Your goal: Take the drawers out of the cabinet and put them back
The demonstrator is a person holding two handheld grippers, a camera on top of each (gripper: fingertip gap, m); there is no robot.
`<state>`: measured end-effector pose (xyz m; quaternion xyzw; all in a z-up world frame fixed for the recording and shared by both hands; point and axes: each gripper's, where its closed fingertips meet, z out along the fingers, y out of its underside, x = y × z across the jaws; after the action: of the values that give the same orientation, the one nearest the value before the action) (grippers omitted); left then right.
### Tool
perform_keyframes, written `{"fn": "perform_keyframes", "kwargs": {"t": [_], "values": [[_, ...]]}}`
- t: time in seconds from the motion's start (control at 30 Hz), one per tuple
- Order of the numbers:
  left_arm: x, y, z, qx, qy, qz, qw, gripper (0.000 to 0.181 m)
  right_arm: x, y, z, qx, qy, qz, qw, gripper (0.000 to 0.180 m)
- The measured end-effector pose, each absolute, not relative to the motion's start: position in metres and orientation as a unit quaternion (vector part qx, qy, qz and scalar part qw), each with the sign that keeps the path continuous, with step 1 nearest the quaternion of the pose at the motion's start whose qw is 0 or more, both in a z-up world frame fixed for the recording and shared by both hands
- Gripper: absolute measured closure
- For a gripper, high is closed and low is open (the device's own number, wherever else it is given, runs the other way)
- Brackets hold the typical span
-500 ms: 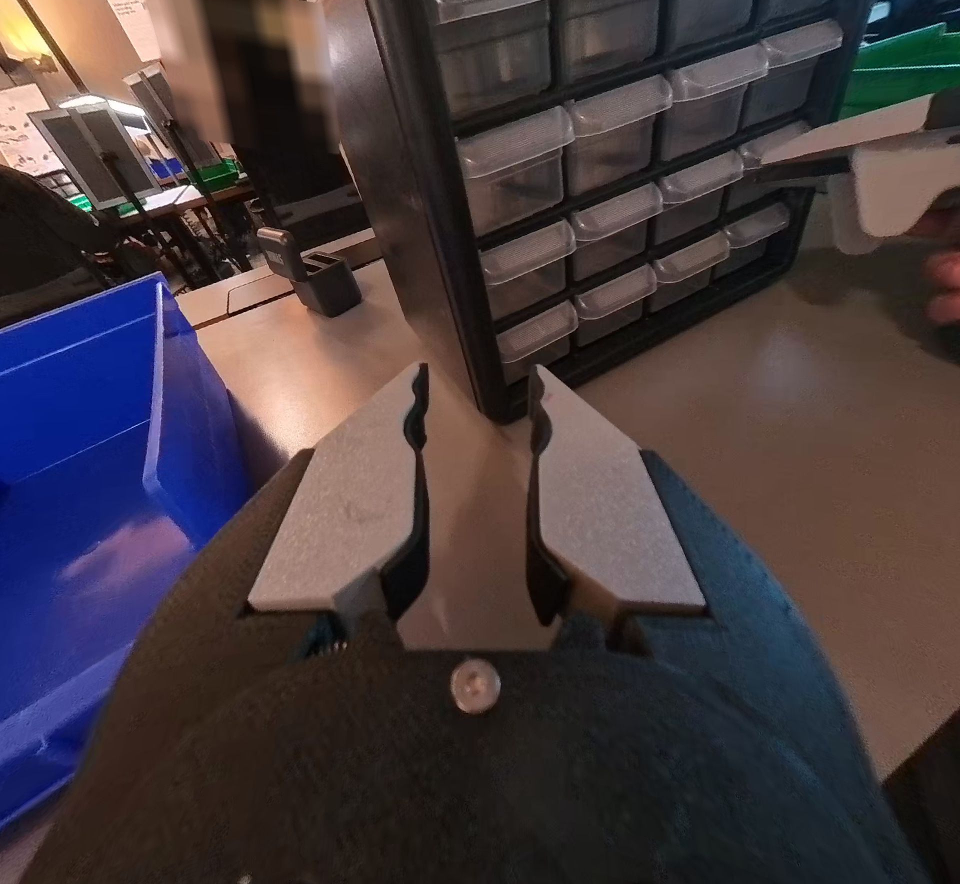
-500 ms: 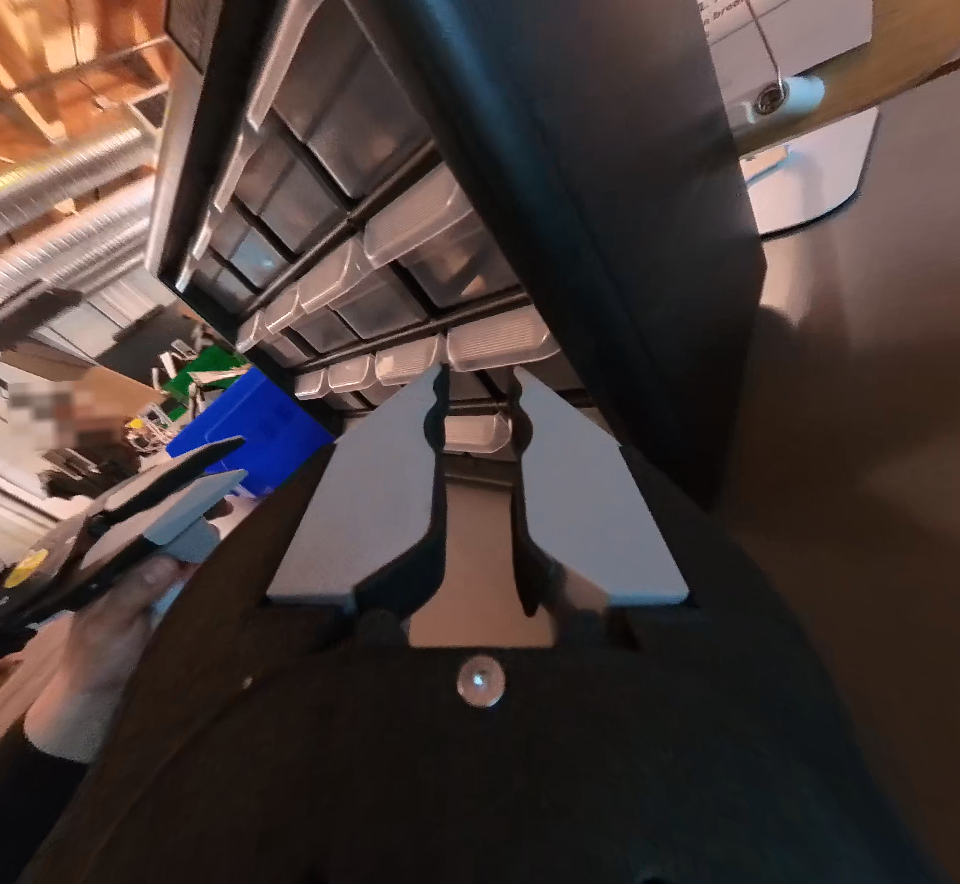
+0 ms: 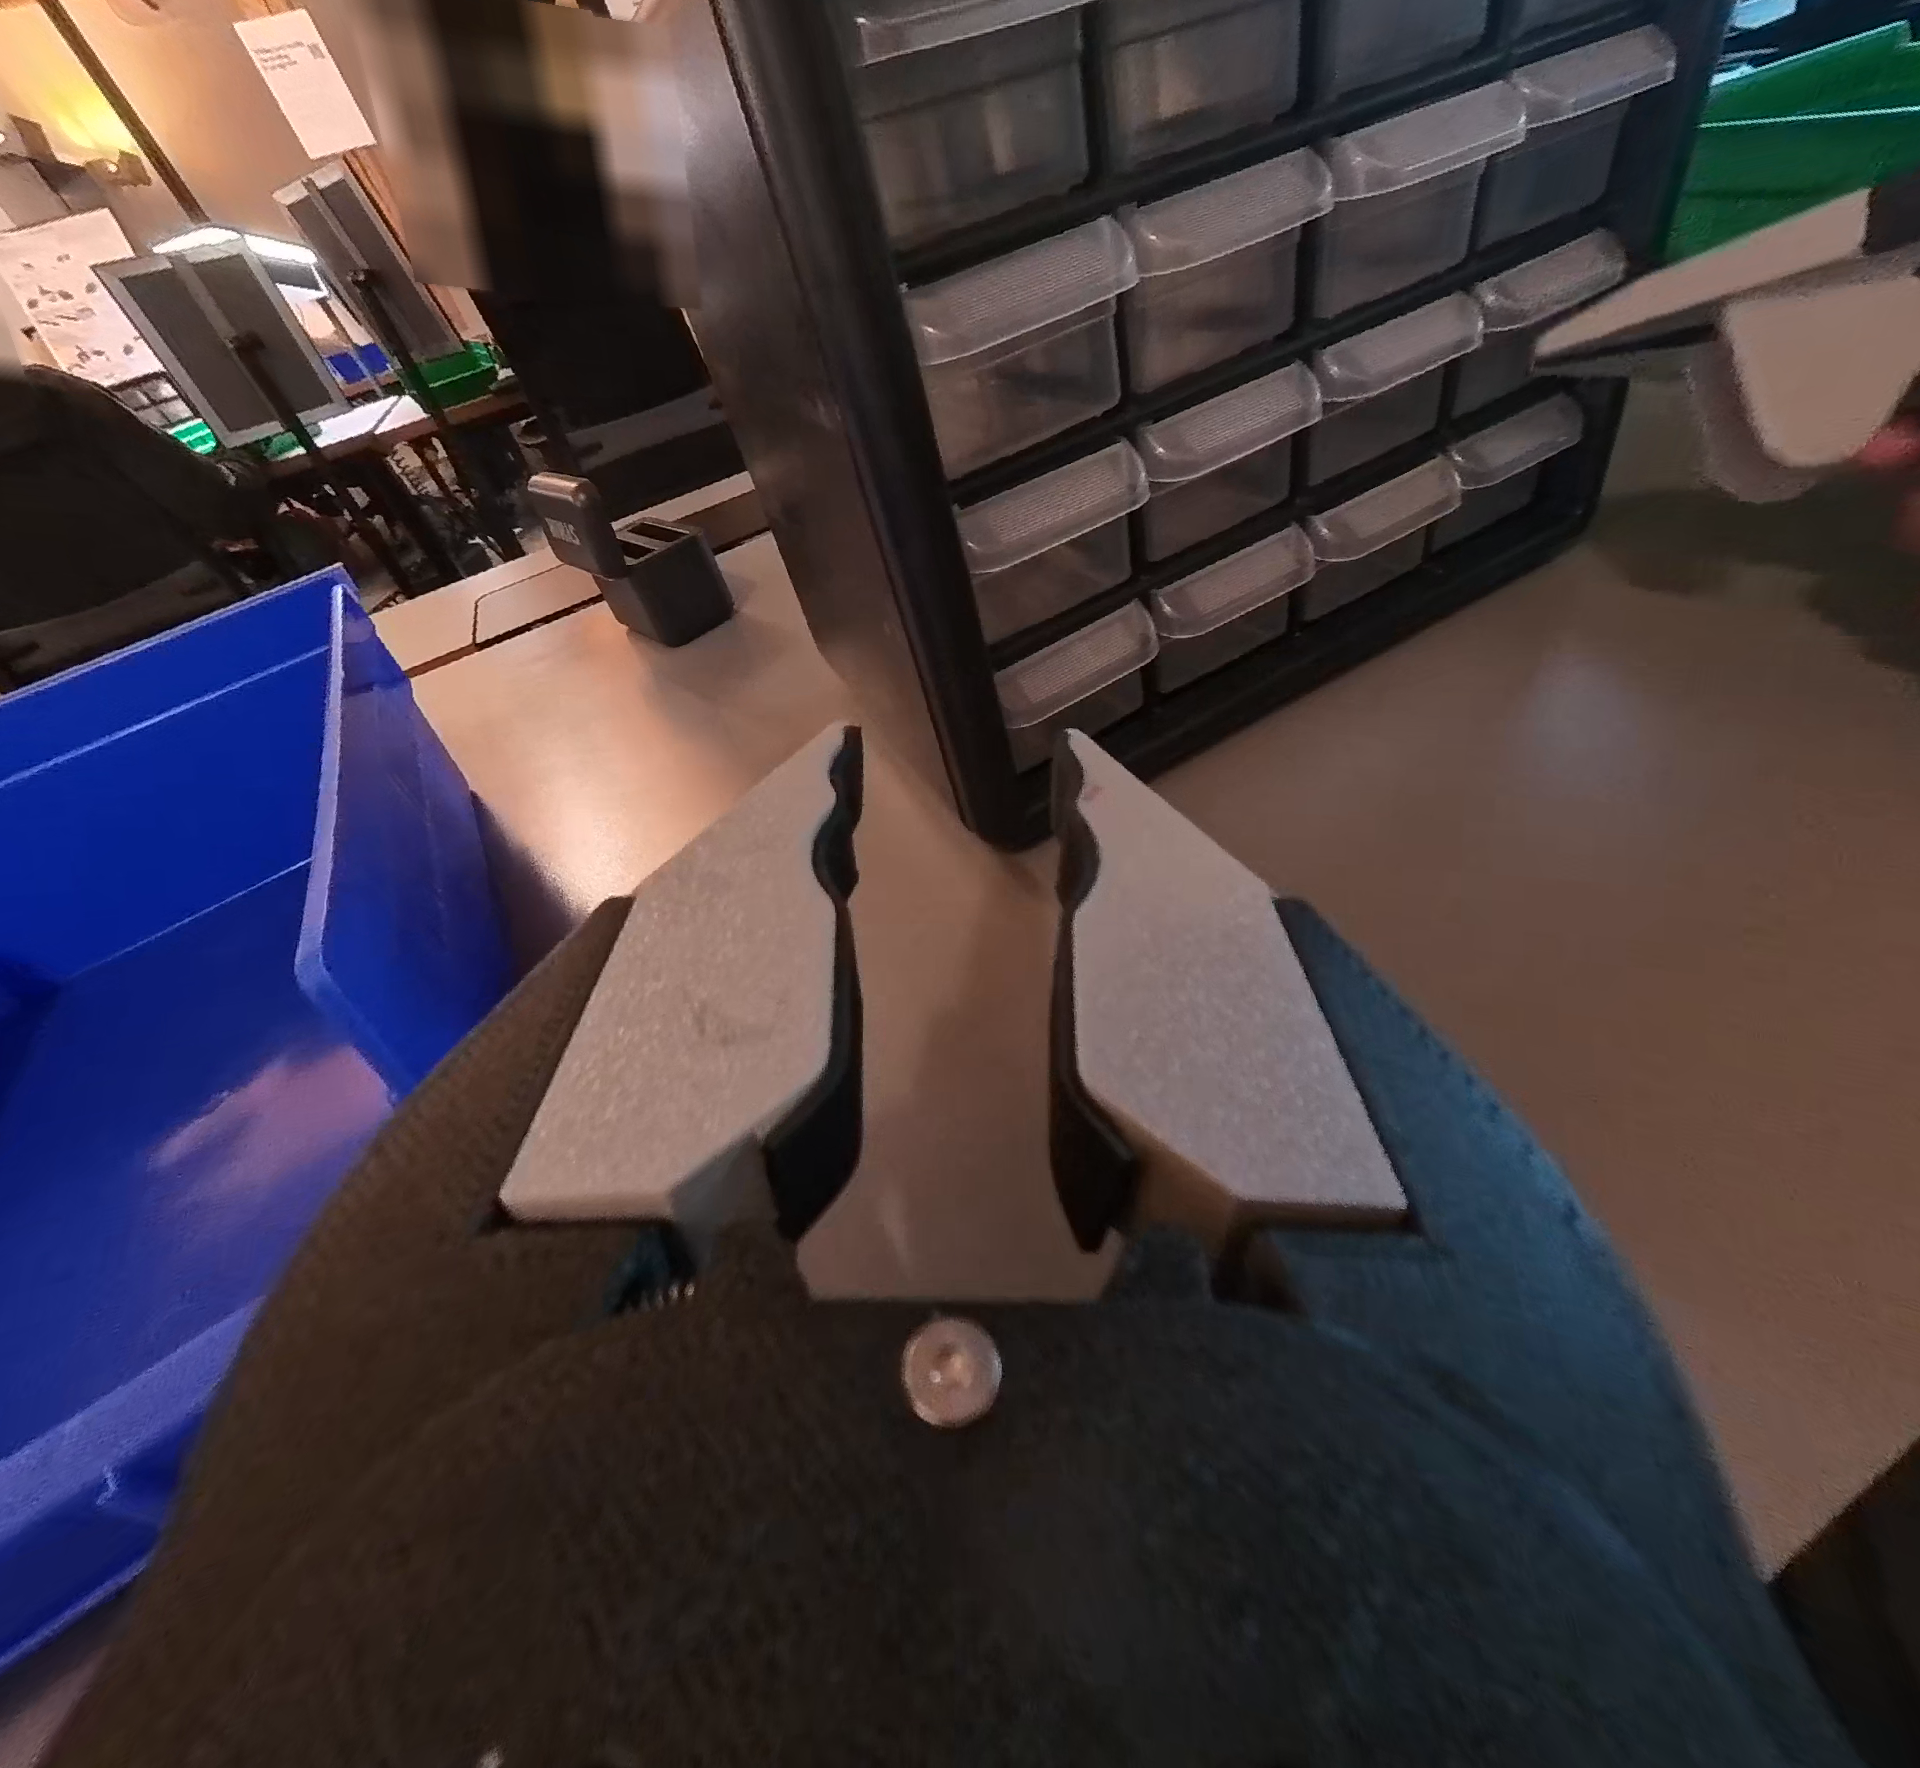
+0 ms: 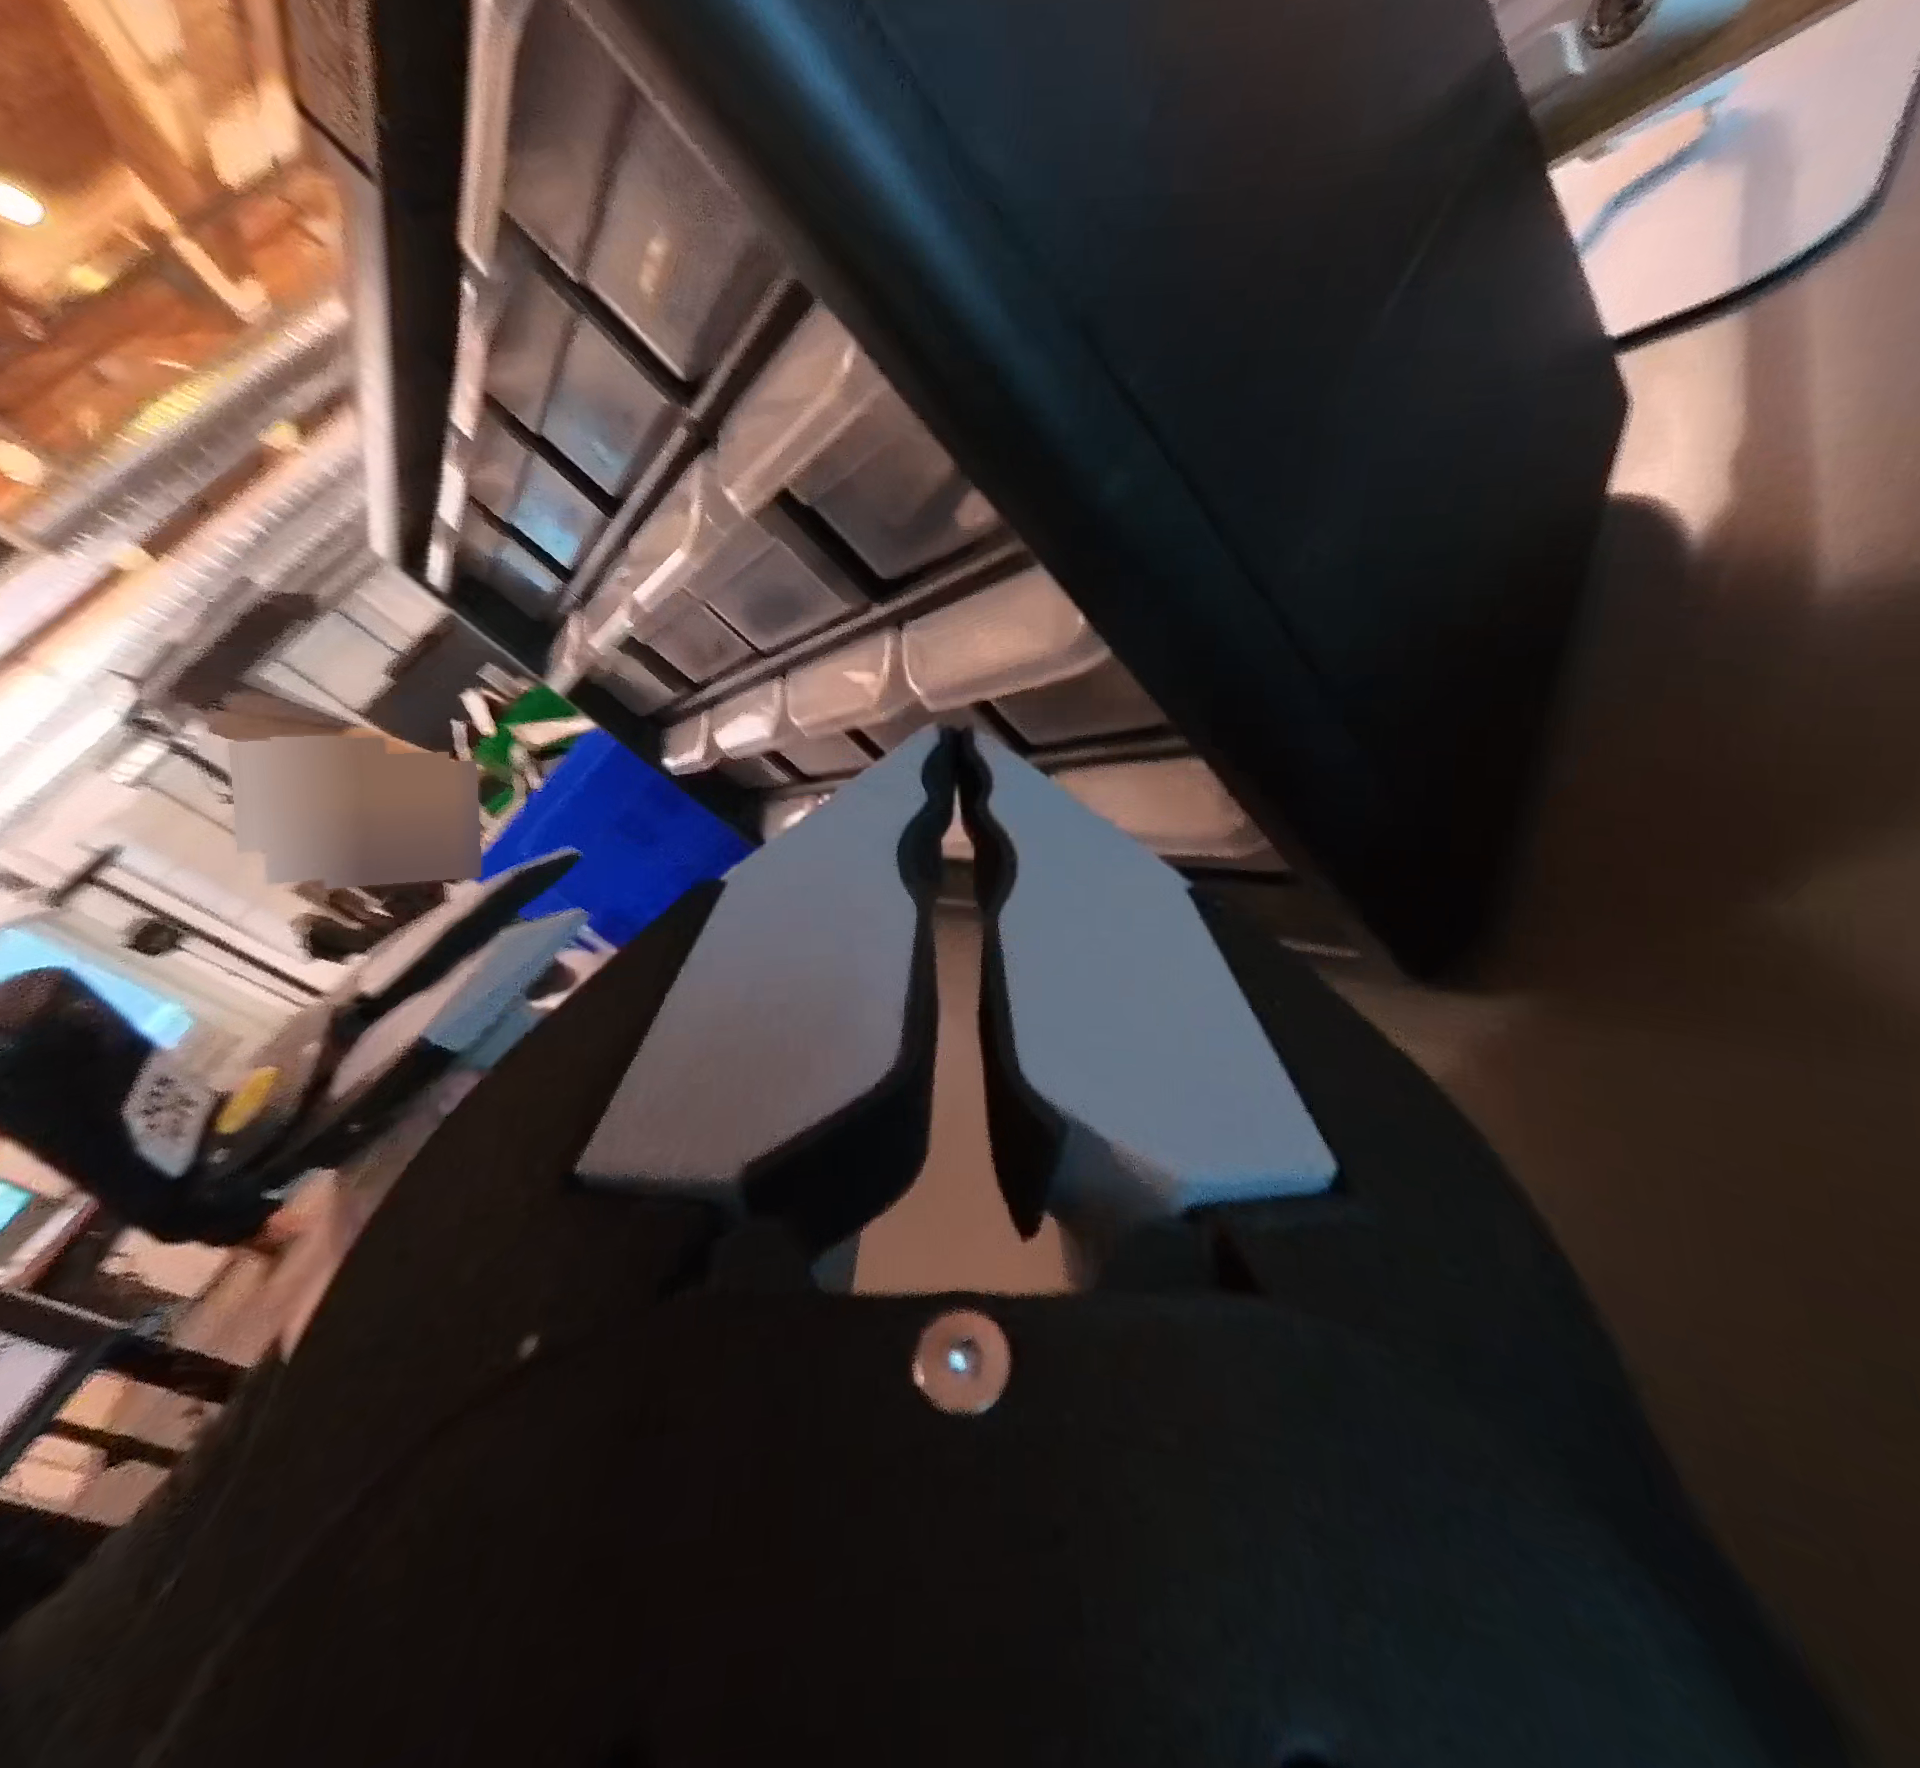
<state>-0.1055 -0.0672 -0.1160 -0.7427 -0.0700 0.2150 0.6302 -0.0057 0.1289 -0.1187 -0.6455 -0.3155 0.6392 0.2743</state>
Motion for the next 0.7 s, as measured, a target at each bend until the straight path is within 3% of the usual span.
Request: {"fn": "perform_keyframes", "kwargs": {"t": [0.23,0.4,0.5,0.7], "values": [[-0.105,-0.068,-0.115,-0.74,-0.07,0.218,0.633,0.148,0.0,0.126,-0.11,-0.634,-0.281,0.669,0.265,0.18],[-0.105,-0.068,-0.115,-0.739,-0.07,0.219,0.633,0.149,-0.002,0.131,-0.111,-0.643,-0.218,0.693,0.241,0.154],[-0.105,-0.068,-0.115,-0.739,-0.07,0.22,0.633,0.149,-0.003,0.134,-0.1,-0.617,-0.183,0.729,0.234,0.153],[-0.105,-0.068,-0.115,-0.74,-0.069,0.223,0.631,0.149,-0.004,0.14,-0.108,-0.604,-0.175,0.751,0.201,0.178]]}}
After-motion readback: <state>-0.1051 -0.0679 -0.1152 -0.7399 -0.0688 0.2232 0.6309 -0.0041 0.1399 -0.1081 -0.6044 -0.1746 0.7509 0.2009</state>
